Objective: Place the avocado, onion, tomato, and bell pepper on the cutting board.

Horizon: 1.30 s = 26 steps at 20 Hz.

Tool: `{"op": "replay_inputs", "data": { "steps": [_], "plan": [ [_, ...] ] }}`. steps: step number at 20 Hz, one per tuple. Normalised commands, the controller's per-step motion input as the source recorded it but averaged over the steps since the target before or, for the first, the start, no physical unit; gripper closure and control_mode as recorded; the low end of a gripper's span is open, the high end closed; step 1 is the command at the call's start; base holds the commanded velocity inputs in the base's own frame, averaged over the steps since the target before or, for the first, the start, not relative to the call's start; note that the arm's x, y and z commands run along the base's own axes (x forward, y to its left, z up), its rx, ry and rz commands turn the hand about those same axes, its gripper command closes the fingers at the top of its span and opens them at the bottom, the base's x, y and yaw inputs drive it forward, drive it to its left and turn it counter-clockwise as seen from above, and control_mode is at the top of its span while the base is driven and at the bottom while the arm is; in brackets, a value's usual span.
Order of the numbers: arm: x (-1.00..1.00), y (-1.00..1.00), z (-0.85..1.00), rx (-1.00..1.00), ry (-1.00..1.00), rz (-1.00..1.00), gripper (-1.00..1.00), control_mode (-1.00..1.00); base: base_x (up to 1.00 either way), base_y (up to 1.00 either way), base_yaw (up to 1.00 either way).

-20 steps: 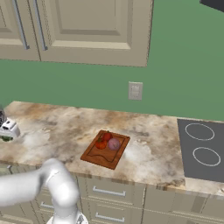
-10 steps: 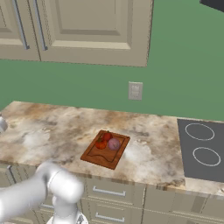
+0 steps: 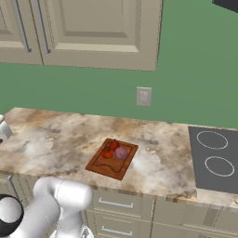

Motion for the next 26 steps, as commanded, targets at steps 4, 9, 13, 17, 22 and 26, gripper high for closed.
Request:
{"op": "replay_inputs", "data": {
  "steps": [4,9,13,17,22,26],
  "plan": [
    [-0.35,-0.99,0.37,0.0,-0.04,-0.01,1.0,-1.0,0.0,0.0,0.0],
    [-0.21,-0.99,0.28,0.0,-0.15,0.0,1.0,-1.0,0.0,0.0,0.0],
    [0.0,-1.0,0.03,0.0,-0.01,-0.01,1.0,-1.0,0.0,0.0,0.0],
    [0.02,-1.0,0.0,0.0,0.0,-0.04,1.0,-1.0,0.0,0.0,0.0],
    [0.03,-1.0,0.0,0.0,0.0,-0.04,1.0,-1.0,0.0,0.0,0.0],
    [0.03,-0.95,0.0,0.0,0.0,-0.04,1.0,-1.0,0.0,0.0,0.0]
  ]
}}
